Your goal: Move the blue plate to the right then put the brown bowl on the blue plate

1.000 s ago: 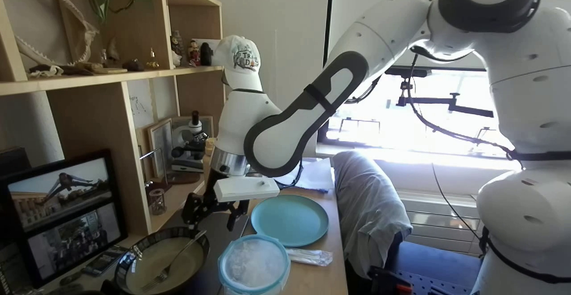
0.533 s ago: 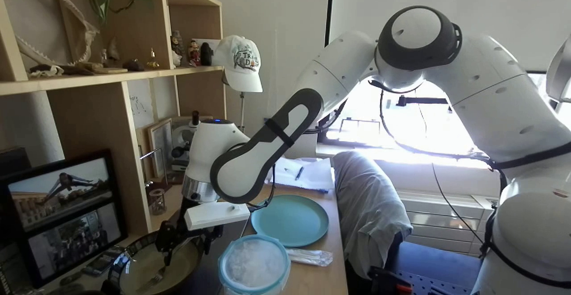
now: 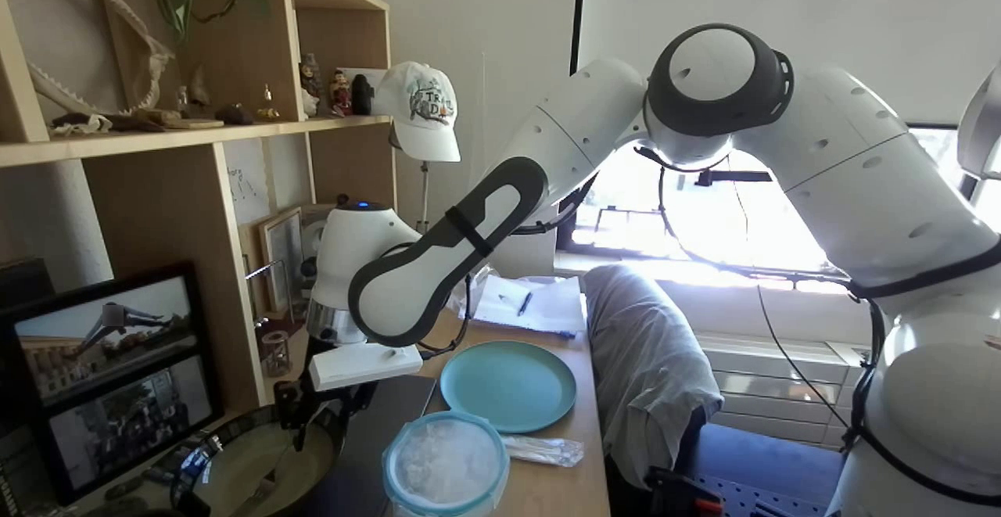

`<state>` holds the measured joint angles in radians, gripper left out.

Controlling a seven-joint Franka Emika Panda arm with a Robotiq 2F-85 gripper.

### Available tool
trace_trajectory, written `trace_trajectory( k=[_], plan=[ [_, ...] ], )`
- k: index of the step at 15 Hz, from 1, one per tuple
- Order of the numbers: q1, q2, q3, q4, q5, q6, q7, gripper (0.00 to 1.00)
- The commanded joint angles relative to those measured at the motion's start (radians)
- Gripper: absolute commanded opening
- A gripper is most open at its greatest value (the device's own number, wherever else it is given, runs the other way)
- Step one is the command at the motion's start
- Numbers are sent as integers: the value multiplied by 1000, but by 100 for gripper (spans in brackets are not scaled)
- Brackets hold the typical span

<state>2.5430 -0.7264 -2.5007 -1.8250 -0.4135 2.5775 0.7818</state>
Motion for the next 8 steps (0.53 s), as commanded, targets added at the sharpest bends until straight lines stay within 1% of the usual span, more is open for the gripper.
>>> trace_trajectory(
  k=[1,3,4,6,7,8],
  plan=[
    [26,11,-24,13,-19,-32,7,29],
    [26,13,-29,5,-23,-31,10,16],
    [25,14,-32,1,-26,-30,12,7],
    [24,17,-36,-5,-29,-29,18,3],
    [23,23,-36,-7,-29,-26,20,7],
    [21,27,-36,-10,-29,-25,22,7]
  ],
)
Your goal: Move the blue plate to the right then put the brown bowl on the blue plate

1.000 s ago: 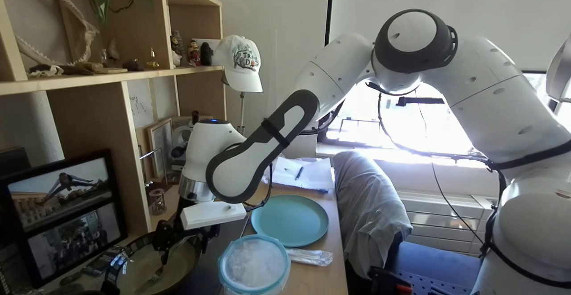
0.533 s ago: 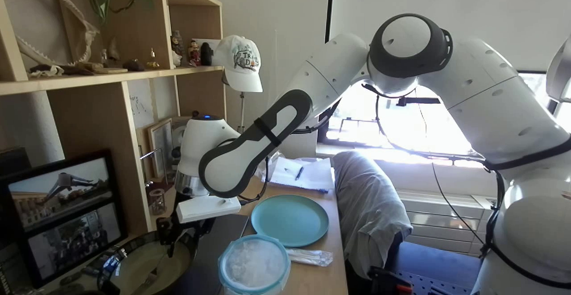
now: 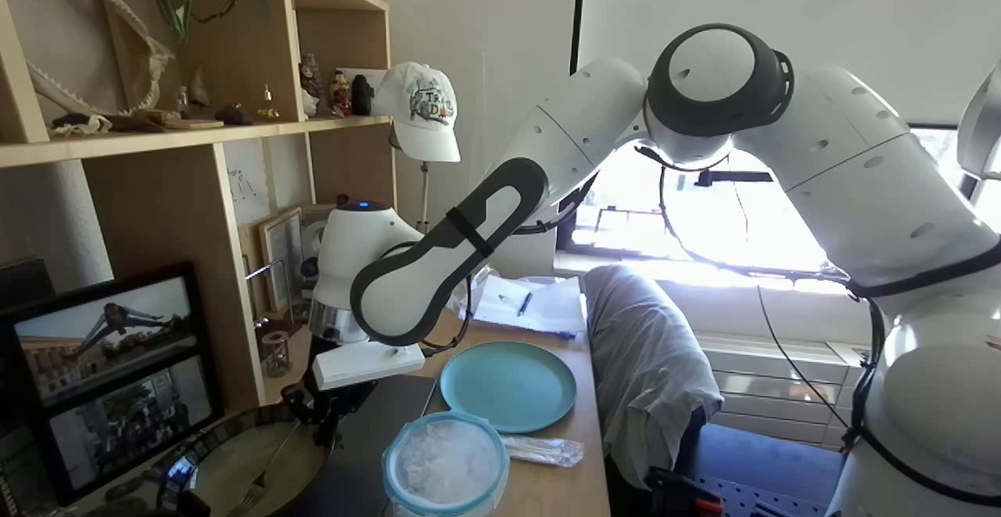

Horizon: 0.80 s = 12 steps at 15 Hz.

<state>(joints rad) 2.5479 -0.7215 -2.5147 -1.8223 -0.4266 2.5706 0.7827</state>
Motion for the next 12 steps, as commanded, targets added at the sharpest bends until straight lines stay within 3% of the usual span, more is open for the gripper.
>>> trace_trajectory(
  k=[1,8,12],
  plan=[
    [7,29,-12,-18,-6,-21,19,7],
    [-65,126,45,-93,41,-44,37,4],
    [-142,192,101,-158,72,-20,45,4]
  ],
)
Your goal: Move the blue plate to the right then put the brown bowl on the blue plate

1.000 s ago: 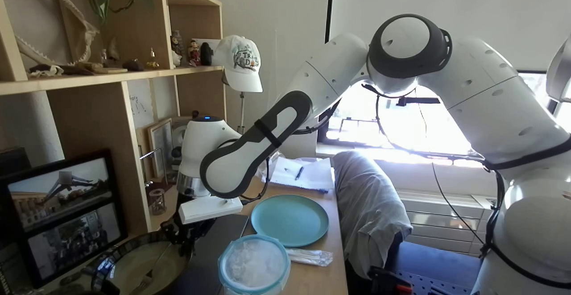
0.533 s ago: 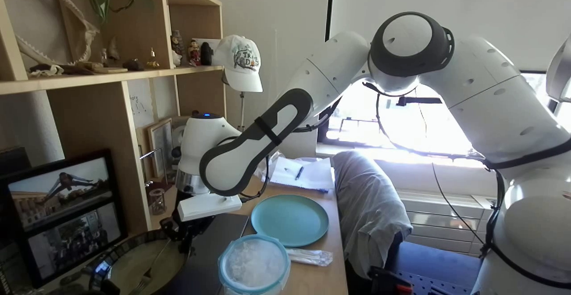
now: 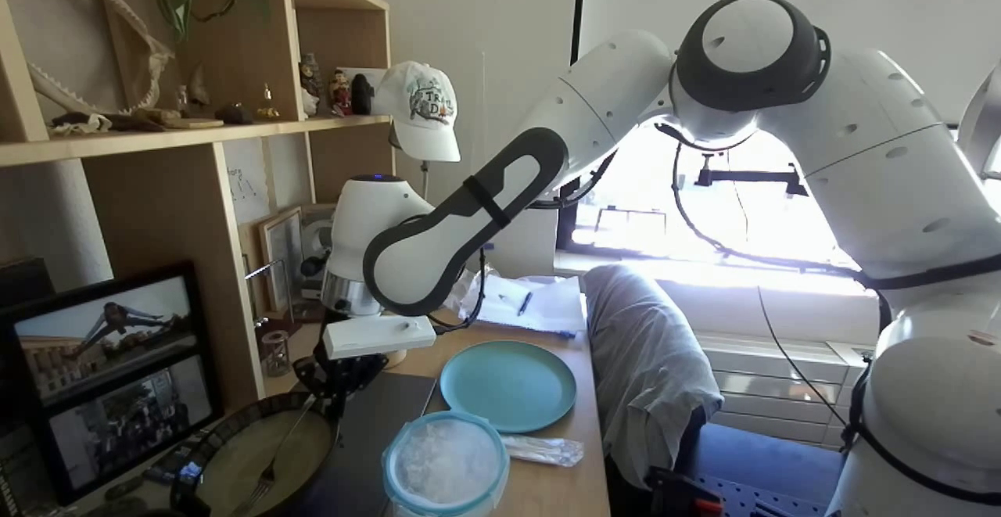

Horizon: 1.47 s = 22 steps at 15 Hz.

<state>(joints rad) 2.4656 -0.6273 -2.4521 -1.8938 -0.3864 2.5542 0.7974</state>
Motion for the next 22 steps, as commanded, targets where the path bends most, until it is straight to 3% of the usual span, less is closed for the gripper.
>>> trace_trajectory(
  k=[1,10,15,22],
  plan=[
    [-79,113,51,-104,37,-1,35,5],
    [-292,216,191,-255,96,80,100,5],
    [-436,230,290,-341,220,249,99,4],
    [-623,321,421,-487,401,355,89,4]
  ],
)
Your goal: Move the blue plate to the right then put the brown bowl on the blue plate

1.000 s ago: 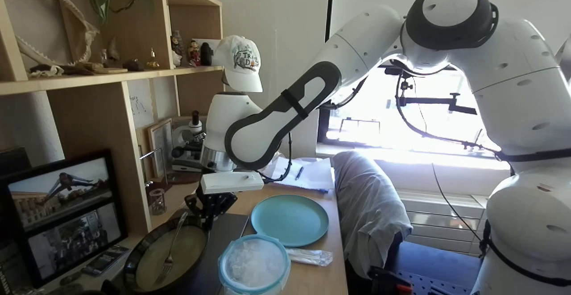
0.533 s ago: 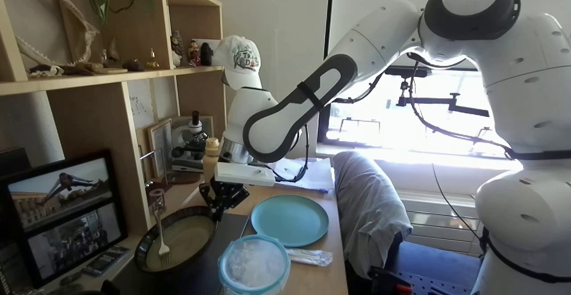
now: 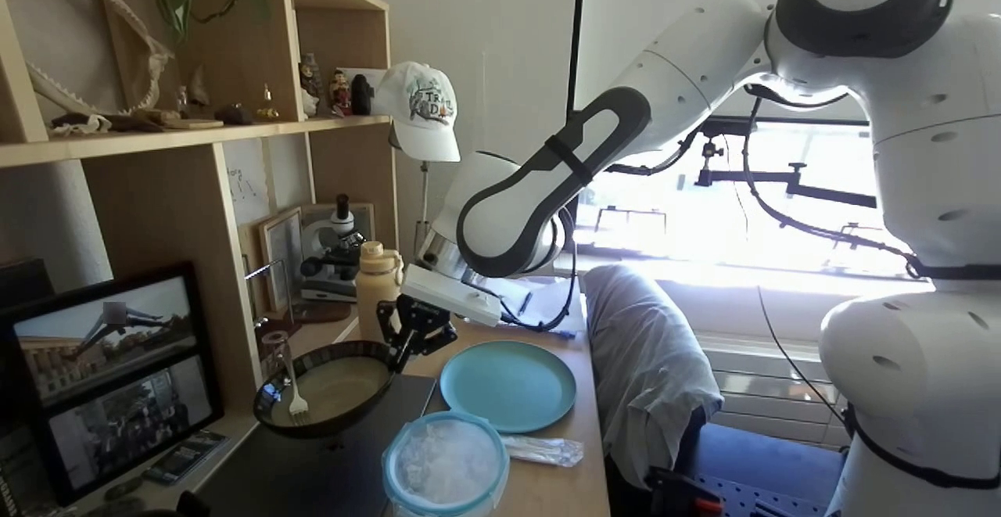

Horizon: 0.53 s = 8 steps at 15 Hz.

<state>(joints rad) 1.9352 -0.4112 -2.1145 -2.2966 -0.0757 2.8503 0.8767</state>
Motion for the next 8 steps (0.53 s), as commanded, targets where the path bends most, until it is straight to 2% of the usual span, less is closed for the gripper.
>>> trace_trajectory(
  k=[1,8],
  plan=[
    [-135,125,117,-112,120,69,9,4],
    [-457,218,410,-253,270,98,15,4]
  ],
)
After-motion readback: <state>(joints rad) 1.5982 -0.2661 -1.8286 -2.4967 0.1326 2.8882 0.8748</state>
